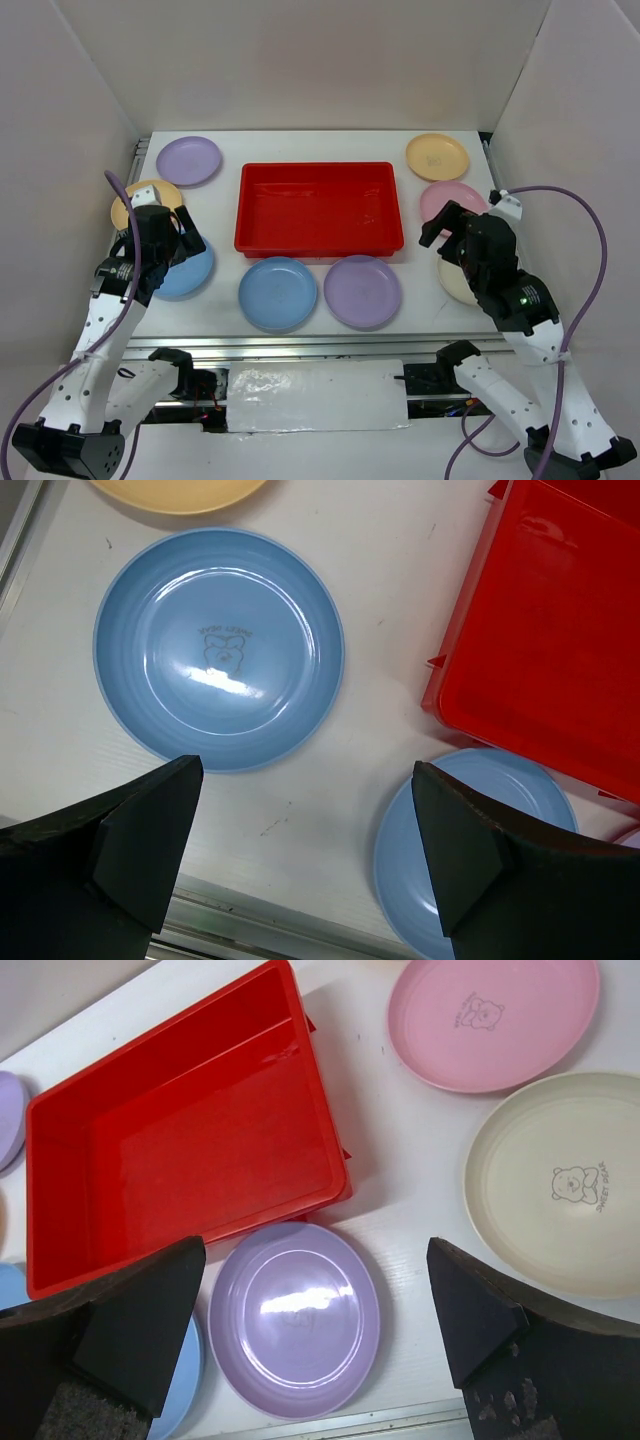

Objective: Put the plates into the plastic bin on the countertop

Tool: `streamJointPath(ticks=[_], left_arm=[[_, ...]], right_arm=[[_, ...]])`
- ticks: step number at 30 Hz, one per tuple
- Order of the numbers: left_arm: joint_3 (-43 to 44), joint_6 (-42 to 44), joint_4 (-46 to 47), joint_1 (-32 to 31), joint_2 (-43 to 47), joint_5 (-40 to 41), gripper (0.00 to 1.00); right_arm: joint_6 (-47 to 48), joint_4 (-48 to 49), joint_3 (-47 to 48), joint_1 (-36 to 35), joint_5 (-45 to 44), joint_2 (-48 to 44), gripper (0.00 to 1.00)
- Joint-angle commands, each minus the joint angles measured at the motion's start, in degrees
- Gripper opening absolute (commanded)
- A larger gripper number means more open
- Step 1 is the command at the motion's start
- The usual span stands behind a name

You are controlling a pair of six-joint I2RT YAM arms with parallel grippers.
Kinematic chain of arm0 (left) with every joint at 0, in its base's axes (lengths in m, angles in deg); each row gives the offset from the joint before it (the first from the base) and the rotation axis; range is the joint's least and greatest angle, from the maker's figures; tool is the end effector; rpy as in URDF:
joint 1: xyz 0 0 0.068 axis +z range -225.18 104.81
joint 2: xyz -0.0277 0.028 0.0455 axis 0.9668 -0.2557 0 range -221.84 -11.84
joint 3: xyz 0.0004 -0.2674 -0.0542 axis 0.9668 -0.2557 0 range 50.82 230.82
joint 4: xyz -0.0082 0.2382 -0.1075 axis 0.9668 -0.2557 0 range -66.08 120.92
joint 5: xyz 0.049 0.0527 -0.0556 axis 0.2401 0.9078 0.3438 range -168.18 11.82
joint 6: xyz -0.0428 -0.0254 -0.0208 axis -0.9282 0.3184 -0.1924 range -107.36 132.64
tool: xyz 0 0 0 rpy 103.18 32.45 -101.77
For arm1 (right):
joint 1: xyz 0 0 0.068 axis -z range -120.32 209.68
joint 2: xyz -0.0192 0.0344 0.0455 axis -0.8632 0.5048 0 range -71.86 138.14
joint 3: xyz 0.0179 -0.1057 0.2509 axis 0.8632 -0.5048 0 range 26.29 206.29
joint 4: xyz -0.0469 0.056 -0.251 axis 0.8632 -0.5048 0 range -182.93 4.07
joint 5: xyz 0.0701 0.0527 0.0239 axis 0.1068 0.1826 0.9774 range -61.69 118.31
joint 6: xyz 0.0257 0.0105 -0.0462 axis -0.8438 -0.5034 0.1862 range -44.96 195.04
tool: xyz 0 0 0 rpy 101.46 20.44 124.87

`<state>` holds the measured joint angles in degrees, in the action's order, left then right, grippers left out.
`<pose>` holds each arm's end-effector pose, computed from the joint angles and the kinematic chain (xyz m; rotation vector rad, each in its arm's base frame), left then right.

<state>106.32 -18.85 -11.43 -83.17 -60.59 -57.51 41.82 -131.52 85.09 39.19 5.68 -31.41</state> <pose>0.1696 -0.0110 0.3378 -0.6314 2.0517 -0.0042 0.1244 0.0318 0.3700 0.4637 1.9580 0.1939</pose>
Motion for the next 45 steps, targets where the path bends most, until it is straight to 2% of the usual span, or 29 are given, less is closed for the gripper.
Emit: streamJointPath(ticks=[1, 6, 8, 11, 14, 15, 17, 21, 24, 28, 35, 45], left_arm=[[1.4, 0.1, 1.1, 0.3, 0.1, 0.4, 0.99], [1.4, 0.3, 1.2, 0.4, 0.4, 0.0, 0.99], [1.3, 0.3, 1.1, 0.4, 0.7, -0.1, 0.99], [1.0, 0.3, 1.5, 0.4, 1.2, -0.3, 0.99], [1.1, 0.4, 1.2, 0.4, 1.6, -0.3, 0.99], [0.9, 0.5, 1.2, 0.3, 1.6, -0.4, 0.99], [0.8, 0.5, 1.6, 0.3, 1.9, -0.6, 0.99], [0.8, 0.9, 1.6, -0.5, 2.0, -1.2, 0.99], [0.7, 0.8, 1.3, -1.1, 1.9, -1.1, 0.99], [0.6, 1.1, 1.7, -1.6, 2.4, -1.7, 0.99], [0.2, 1.6, 1.9, -2.0, 3.5, -2.5, 0.99], [0.1, 2.3, 2.4, -2.0, 4.9, -3.9, 0.99]], right_arm=[[-0.3, -0.3, 0.2, 0.0, -0.9, 0.6, 1.0], [-2.2, 2.6, 0.0, 2.5, 1.4, 3.8, 1.0], [-2.2, 5.3, -0.1, 6.6, 4.8, 7.3, 1.0], [-2.2, 8.1, 2.3, 15.6, 10.8, 18.4, 1.0], [-2.6, 7.4, 6.3, 22.8, 10.2, 26.7, 1.0], [-2.9, 7.4, 9.4, 23.8, 8.8, 31.7, 1.0], [-3.3, 6.5, 12.3, 25.8, 5.8, 35.9, 1.0], [-4.3, 6.6, 19.0, 33.6, 9.0, 46.9, 0.99], [-4.5, 5.9, 21.0, 36.7, 9.2, 51.5, 0.98], [-4.5, 8.5, 20.4, 39.1, 7.5, 53.9, 0.98], [-0.2, 13.1, 21.5, 42.0, 11.6, 58.9, 0.98], [2.0, 13.5, 22.8, 43.4, 11.6, 67.3, 0.99]])
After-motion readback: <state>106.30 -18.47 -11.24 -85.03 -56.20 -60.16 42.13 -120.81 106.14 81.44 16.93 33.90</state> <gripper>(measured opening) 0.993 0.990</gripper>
